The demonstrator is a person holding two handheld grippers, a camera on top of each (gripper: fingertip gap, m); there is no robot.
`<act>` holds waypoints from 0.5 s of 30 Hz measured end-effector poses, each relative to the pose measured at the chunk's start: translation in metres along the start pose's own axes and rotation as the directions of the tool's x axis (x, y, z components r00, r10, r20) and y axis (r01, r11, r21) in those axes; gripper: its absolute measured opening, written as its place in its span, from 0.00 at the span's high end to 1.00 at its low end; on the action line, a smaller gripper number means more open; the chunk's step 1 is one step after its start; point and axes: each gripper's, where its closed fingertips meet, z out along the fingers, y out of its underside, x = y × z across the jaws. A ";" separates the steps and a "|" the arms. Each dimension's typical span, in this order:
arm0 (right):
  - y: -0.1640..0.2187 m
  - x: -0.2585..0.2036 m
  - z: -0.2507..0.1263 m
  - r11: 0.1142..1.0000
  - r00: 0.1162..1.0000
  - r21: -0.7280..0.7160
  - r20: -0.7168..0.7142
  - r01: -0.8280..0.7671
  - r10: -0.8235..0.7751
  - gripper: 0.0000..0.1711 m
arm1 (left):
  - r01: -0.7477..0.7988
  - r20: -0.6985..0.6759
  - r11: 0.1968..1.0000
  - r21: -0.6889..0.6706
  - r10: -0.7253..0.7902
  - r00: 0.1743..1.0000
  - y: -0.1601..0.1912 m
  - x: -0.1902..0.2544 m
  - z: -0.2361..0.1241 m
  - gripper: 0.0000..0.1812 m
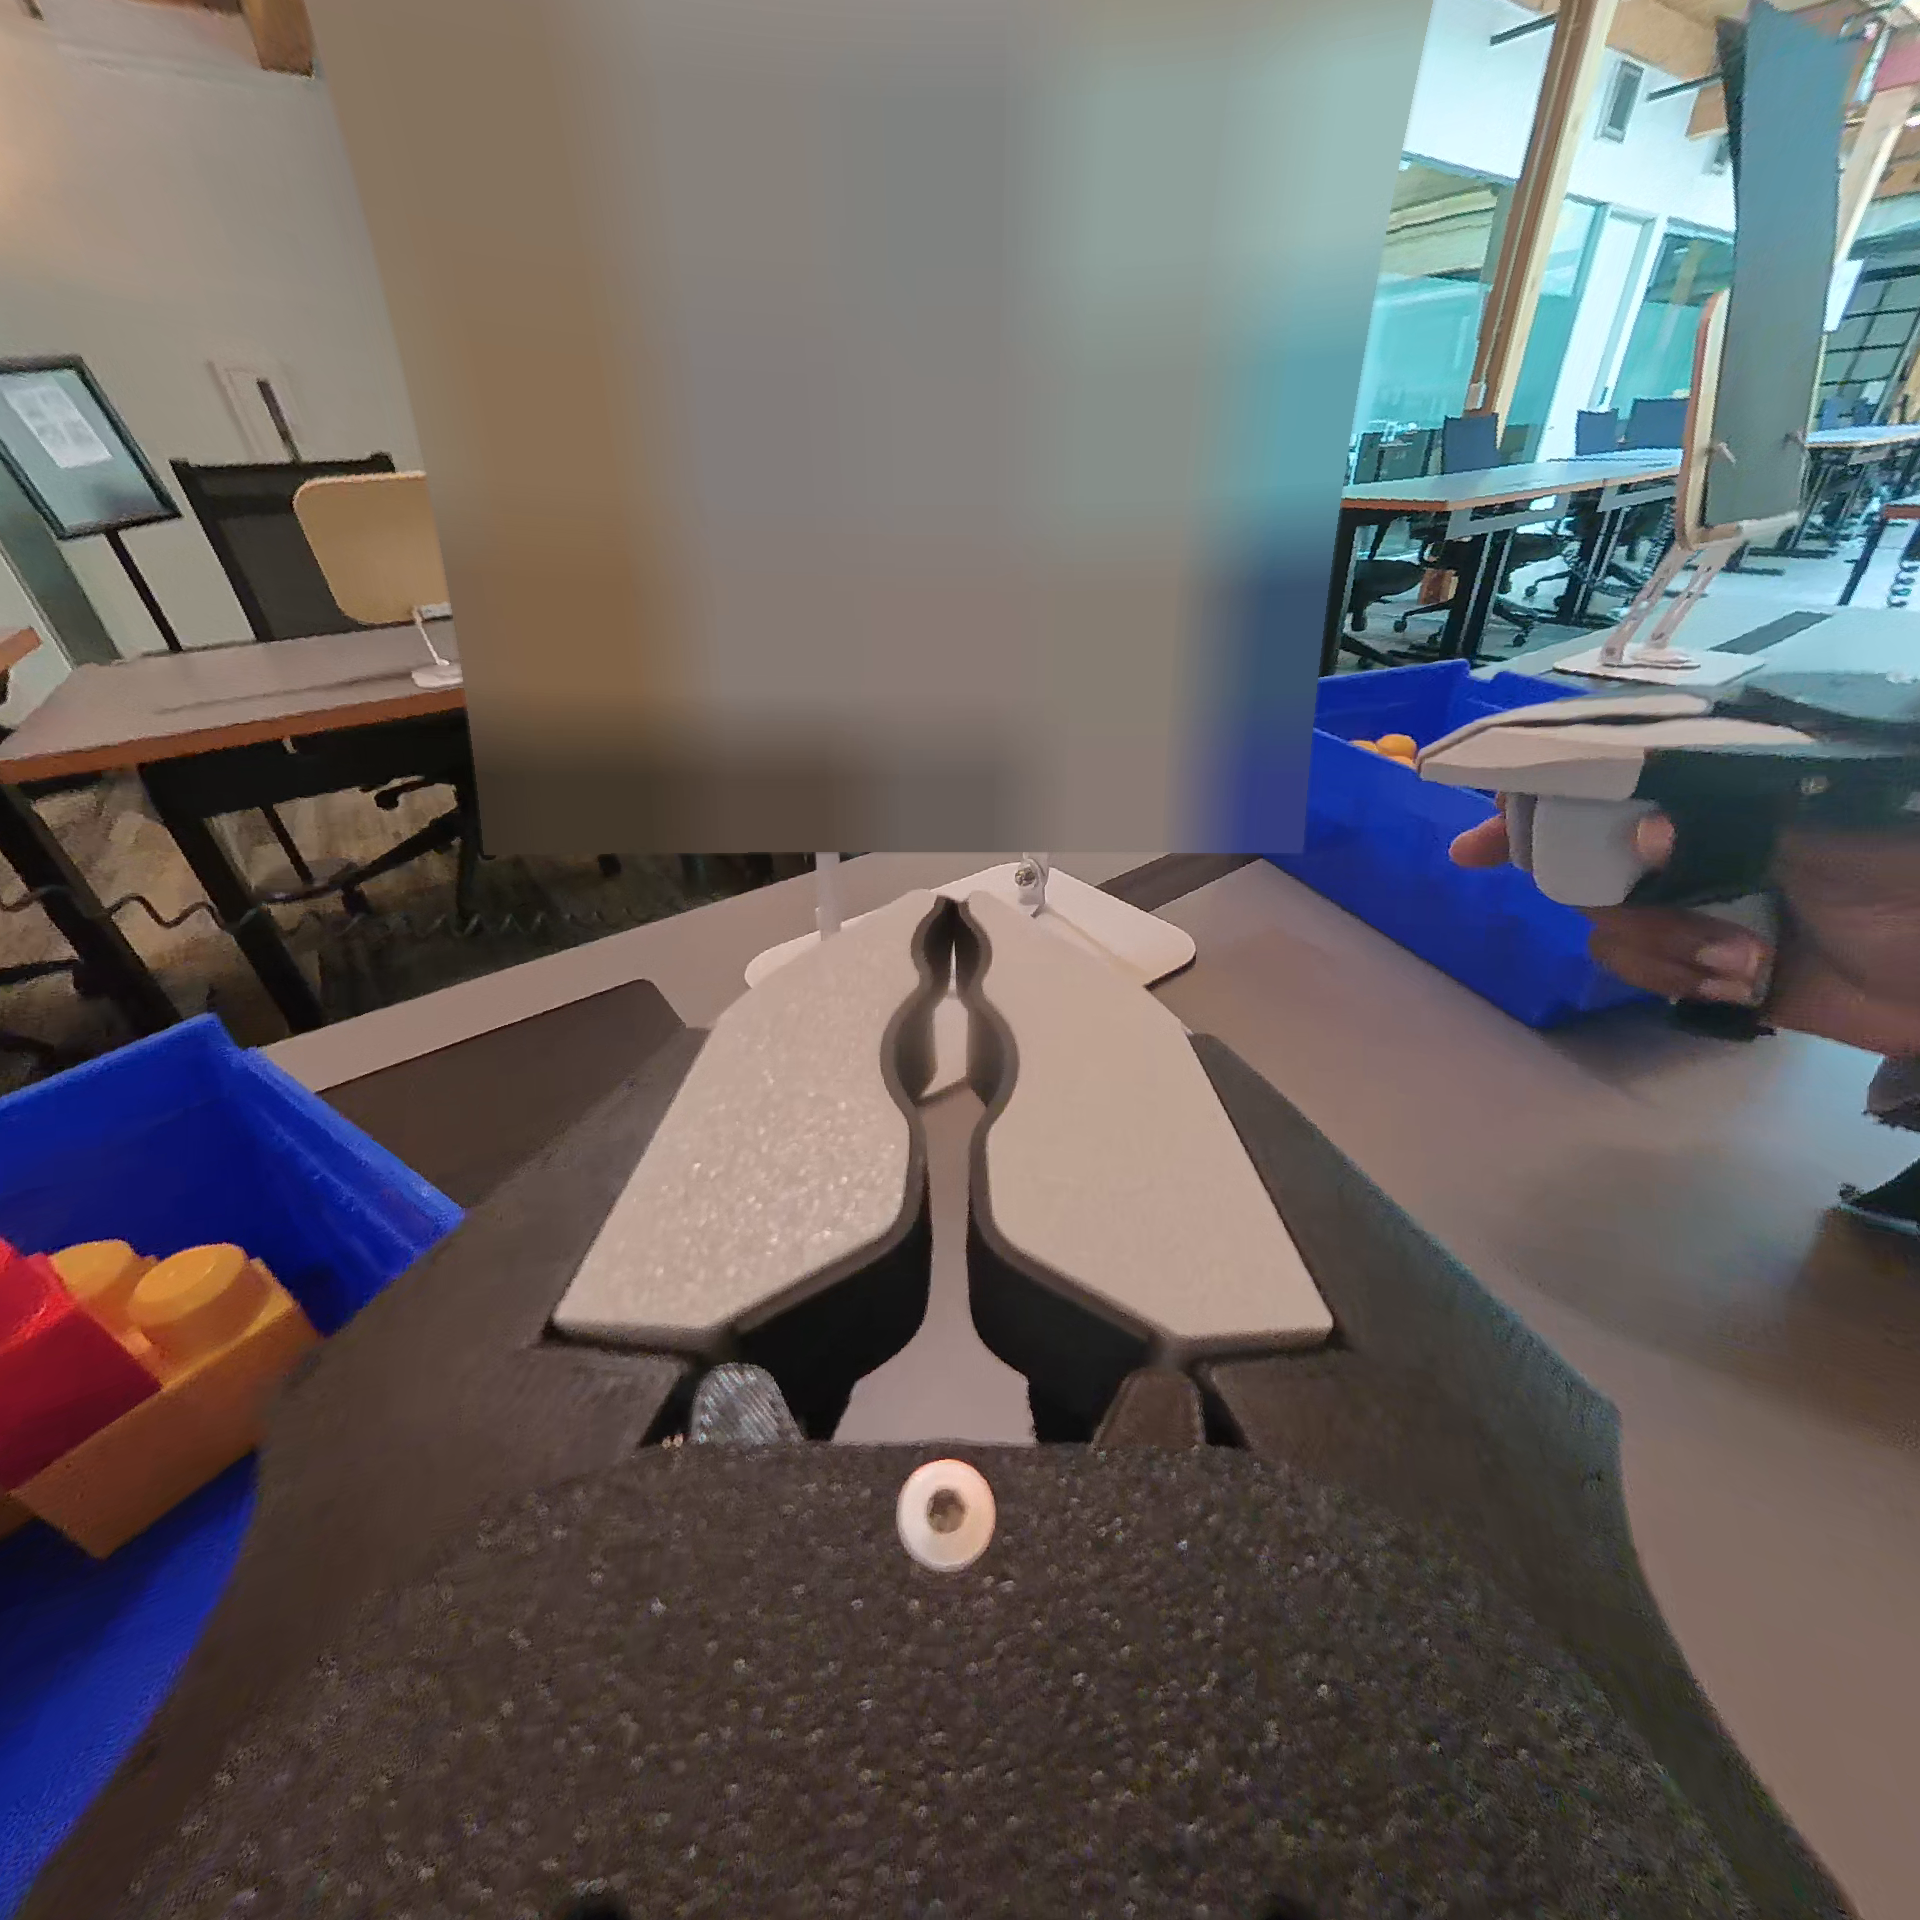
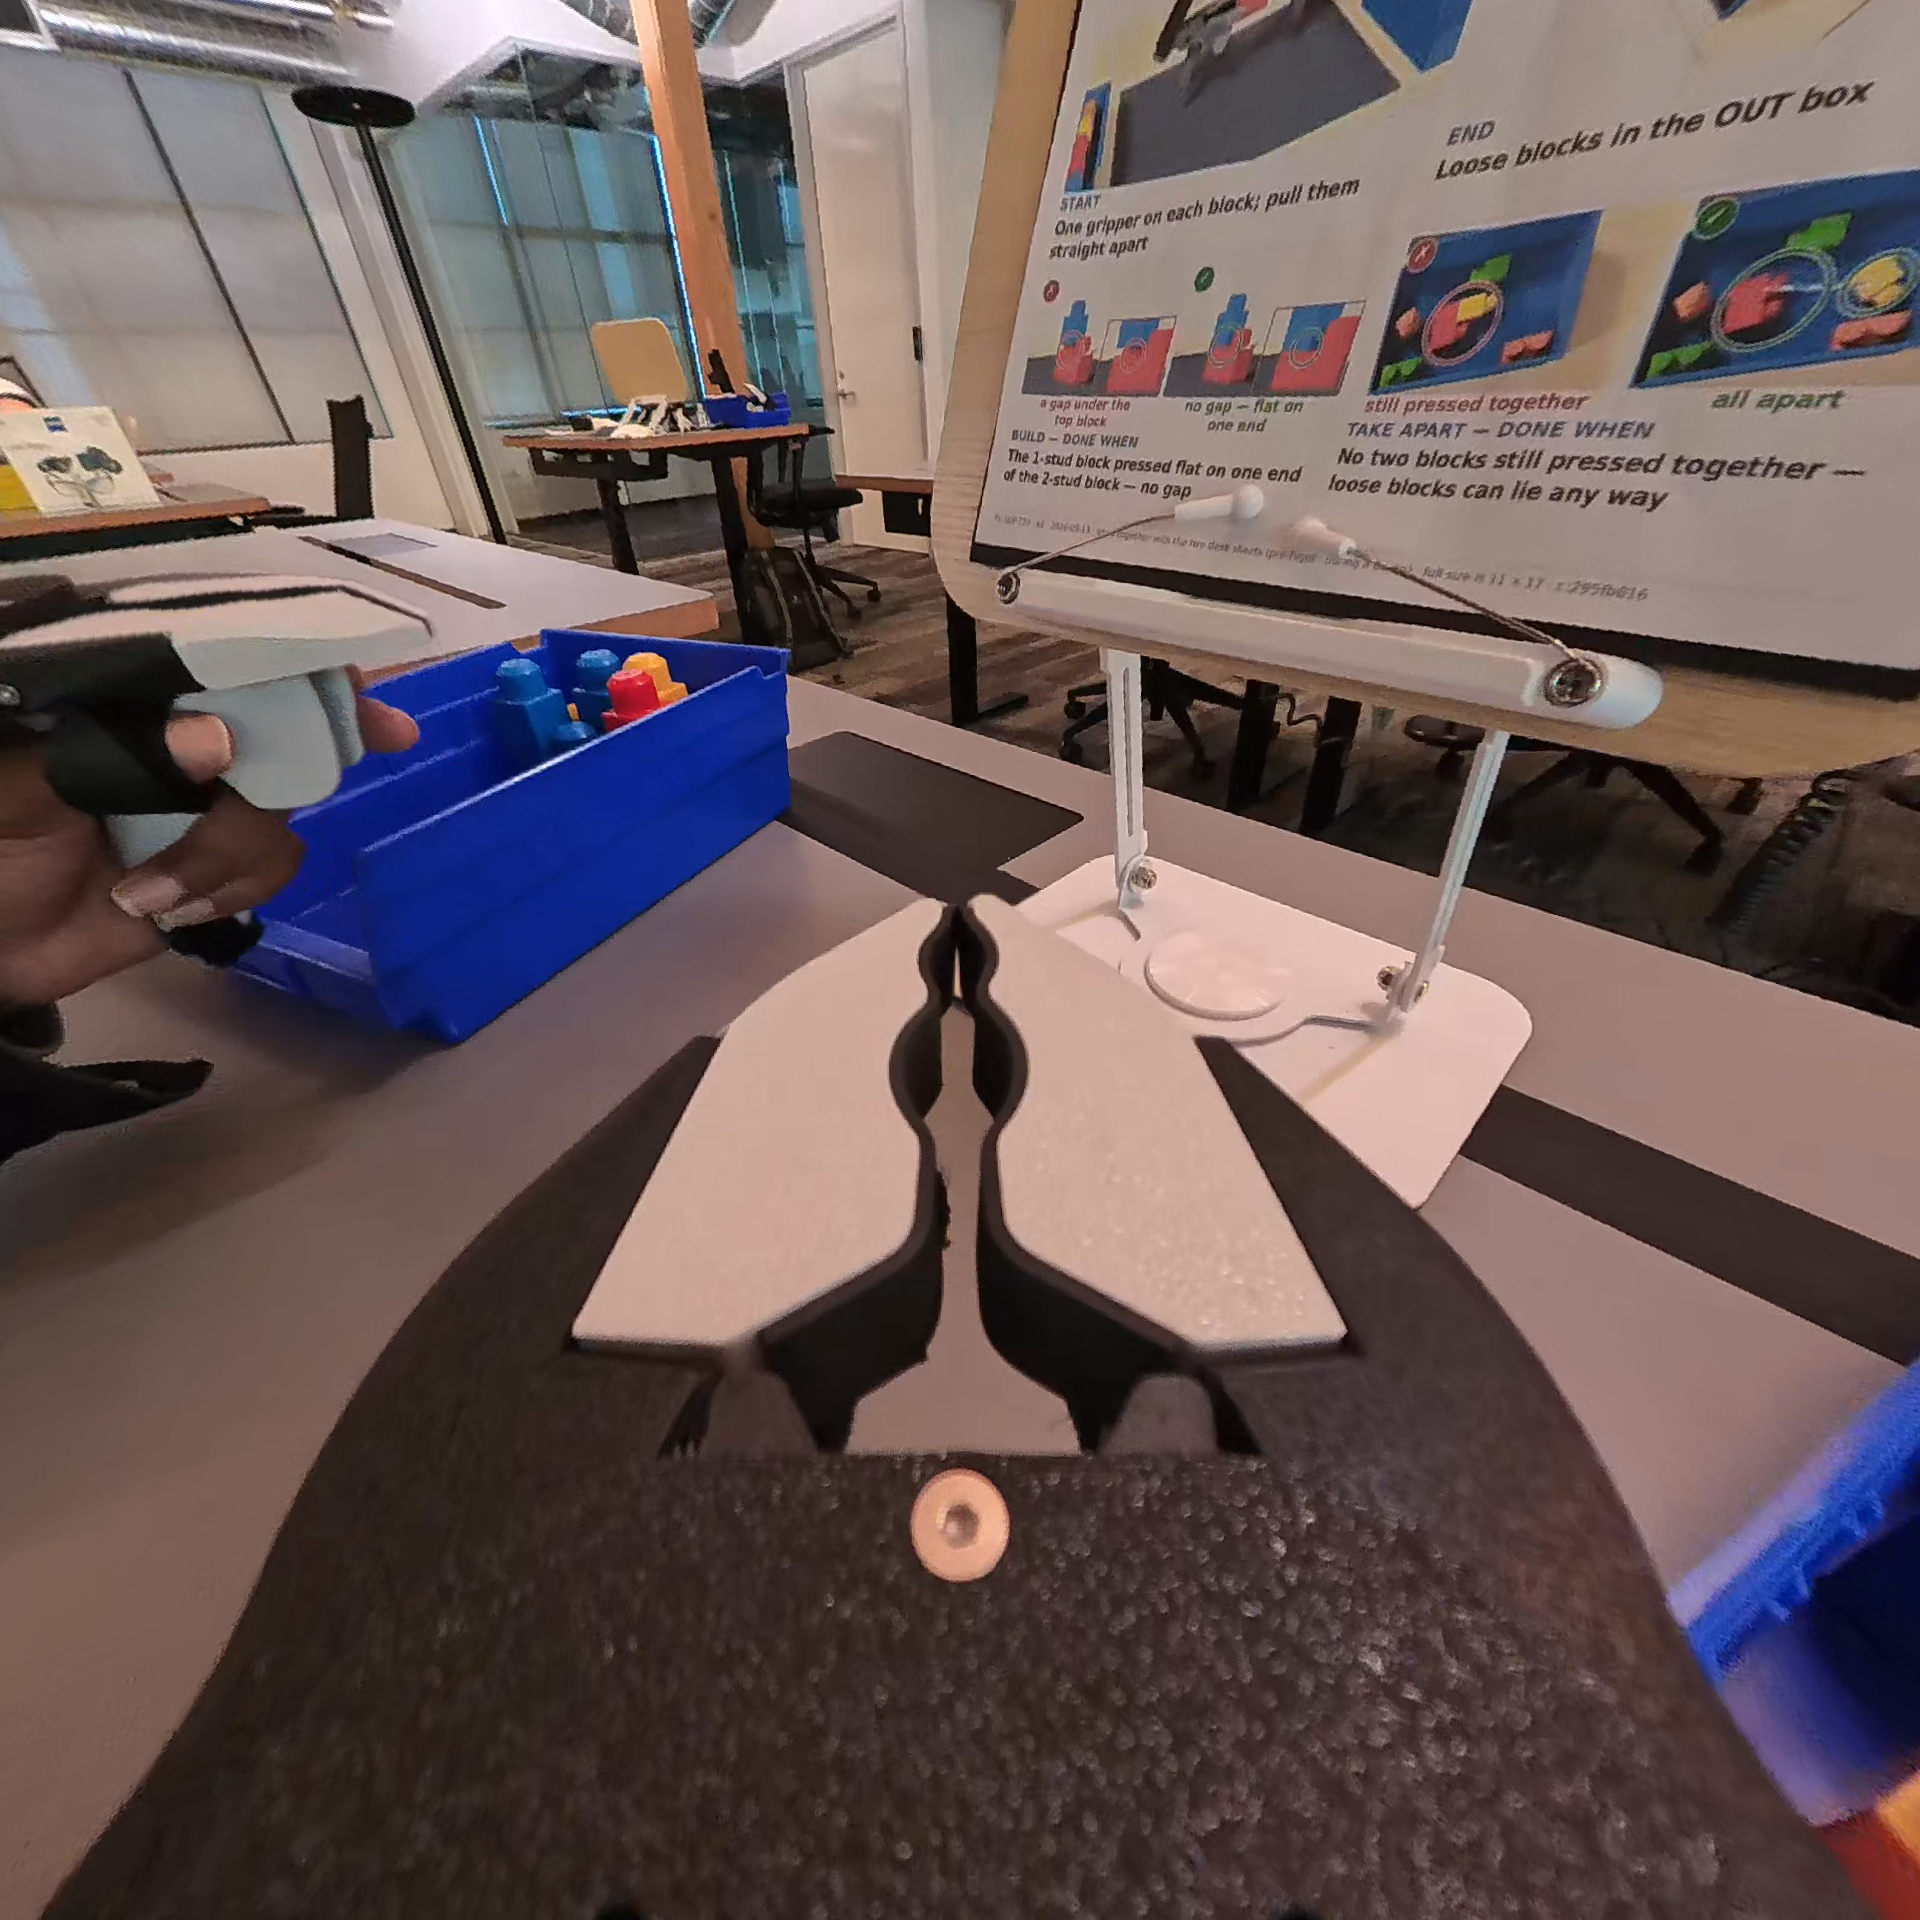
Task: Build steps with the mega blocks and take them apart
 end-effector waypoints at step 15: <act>-0.007 0.002 -0.005 1.000 1.000 0.029 -0.015 0.011 -0.011 1.00 | 0.013 0.338 0.989 -0.146 0.038 0.940 -0.056 -0.121 -0.100 0.91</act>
